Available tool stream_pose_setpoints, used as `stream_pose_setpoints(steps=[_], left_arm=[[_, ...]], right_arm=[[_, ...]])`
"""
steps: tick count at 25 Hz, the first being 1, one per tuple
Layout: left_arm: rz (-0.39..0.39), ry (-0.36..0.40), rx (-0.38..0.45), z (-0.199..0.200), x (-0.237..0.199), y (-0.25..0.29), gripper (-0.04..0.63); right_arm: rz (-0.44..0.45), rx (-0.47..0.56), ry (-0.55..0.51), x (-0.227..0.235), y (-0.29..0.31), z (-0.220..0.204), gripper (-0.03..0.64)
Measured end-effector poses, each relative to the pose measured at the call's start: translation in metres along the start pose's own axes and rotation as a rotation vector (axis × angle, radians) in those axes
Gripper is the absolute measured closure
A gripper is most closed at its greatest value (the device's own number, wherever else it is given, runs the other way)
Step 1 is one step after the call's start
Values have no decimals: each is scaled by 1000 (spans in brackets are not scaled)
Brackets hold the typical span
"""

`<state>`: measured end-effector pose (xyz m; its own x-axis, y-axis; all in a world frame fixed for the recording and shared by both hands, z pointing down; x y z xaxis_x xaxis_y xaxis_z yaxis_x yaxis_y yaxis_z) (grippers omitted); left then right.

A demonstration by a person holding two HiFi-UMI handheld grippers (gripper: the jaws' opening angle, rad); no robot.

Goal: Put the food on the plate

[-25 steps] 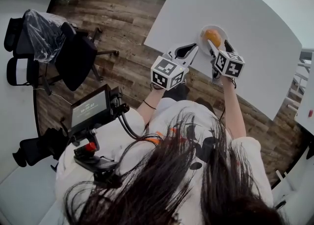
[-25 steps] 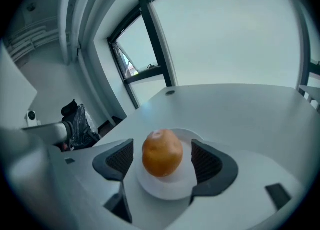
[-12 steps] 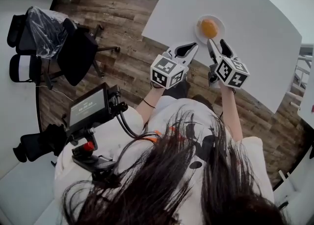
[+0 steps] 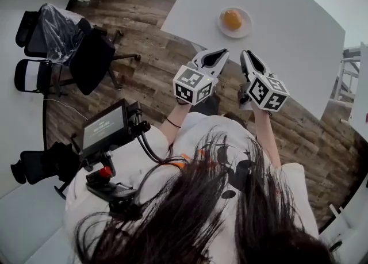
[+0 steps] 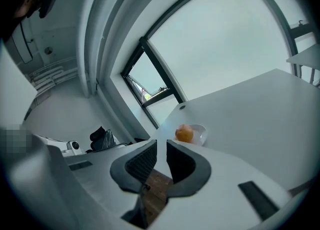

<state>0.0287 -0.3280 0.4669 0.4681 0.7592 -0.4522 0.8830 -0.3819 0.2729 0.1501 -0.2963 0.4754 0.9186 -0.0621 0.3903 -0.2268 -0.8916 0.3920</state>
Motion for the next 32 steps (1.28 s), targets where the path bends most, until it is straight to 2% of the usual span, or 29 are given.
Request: stream_pose_setpoints(steps=[4,13,18,25,32], left_arm=[[6,26,21,-19,53,-20,589],[26,39,64,-57,117,-63,589],[30,49,62,-88,172,-106,589],[47,57,15,-102,171,-120,589],[90,36,-20,-118,163,-137,589]], right_arm=[[23,17,-6,-5,-56,-15,548],[84,0,39,-18,-123,-65,548],[115,25,50,-42,-189,-87,548],[113,9,116,-40,-186,-107,548],[100,-19,129,-38,-176,-123,548]])
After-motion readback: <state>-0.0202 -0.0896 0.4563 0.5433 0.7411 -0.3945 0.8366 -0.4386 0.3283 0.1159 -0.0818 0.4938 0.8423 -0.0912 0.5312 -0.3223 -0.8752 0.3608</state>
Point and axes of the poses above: the fingertips, and each gripper's own axes: y forward along the fingers, x to its right, z out of its top, the point moved 5 cm from there along -y, backward along the fingers, and after that the axes turned 9 degrees about -y, right-handed, at the moved point
